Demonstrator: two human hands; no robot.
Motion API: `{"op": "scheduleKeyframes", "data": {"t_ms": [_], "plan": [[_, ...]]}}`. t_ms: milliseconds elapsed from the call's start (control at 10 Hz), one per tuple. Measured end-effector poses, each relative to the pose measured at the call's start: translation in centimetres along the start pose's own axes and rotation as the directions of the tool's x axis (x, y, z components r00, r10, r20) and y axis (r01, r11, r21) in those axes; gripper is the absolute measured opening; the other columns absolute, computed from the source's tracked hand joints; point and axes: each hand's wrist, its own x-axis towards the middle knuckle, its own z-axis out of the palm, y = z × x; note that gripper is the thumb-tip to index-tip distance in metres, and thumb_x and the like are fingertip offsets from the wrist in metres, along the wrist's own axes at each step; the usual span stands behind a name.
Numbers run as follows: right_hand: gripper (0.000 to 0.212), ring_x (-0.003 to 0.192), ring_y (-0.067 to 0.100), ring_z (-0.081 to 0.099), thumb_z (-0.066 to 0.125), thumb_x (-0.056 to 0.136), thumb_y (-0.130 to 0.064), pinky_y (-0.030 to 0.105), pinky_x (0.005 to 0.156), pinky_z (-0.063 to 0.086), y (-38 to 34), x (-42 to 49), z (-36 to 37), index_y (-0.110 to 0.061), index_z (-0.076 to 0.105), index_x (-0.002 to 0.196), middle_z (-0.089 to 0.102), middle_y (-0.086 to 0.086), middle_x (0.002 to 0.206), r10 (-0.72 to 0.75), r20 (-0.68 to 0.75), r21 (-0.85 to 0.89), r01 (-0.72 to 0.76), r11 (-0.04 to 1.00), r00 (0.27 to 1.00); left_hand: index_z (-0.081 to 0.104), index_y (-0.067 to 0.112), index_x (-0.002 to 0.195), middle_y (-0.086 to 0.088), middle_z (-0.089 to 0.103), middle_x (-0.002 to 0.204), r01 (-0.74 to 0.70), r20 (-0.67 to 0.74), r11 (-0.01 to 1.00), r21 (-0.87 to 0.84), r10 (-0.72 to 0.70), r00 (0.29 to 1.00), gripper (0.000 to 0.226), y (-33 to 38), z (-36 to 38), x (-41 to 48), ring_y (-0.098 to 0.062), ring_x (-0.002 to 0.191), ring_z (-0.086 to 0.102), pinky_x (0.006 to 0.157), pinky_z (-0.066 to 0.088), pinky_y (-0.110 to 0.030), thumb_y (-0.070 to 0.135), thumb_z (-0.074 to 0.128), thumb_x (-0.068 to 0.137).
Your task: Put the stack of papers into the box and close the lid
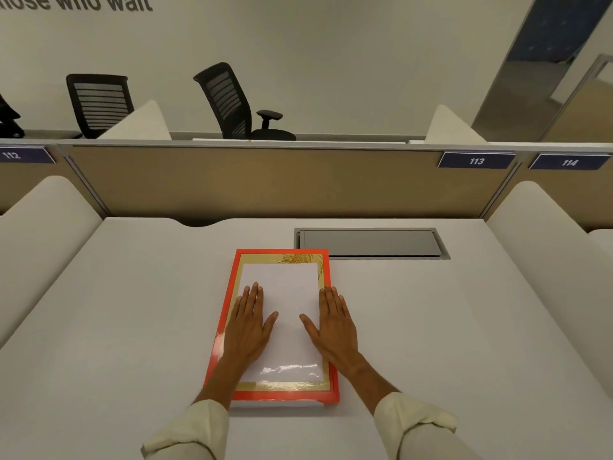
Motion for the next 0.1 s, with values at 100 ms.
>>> {"op": "scheduleKeyframes", "data": {"t_ms": [100], "plan": [[0.099, 0.149, 0.018, 0.001, -0.003, 0.073, -0.080, 0.027, 0.114, -0.009, 1.69, -0.16, -1.68, -0.020, 0.002, 0.152, 0.002, -0.001, 0.161, 0.011, -0.030, -0.001, -0.011, 1.000, 0.999, 0.007, 0.017, 0.153, 0.000, 0.003, 0.162, 0.004, -0.032, 0.999, -0.040, -0.005, 0.999, 0.090, 2.94, 0.12, 0.22, -0.019, 0.150, 0.002, 0.122, 0.003, -0.037, 0.073, -0.003, 0.084]]}}
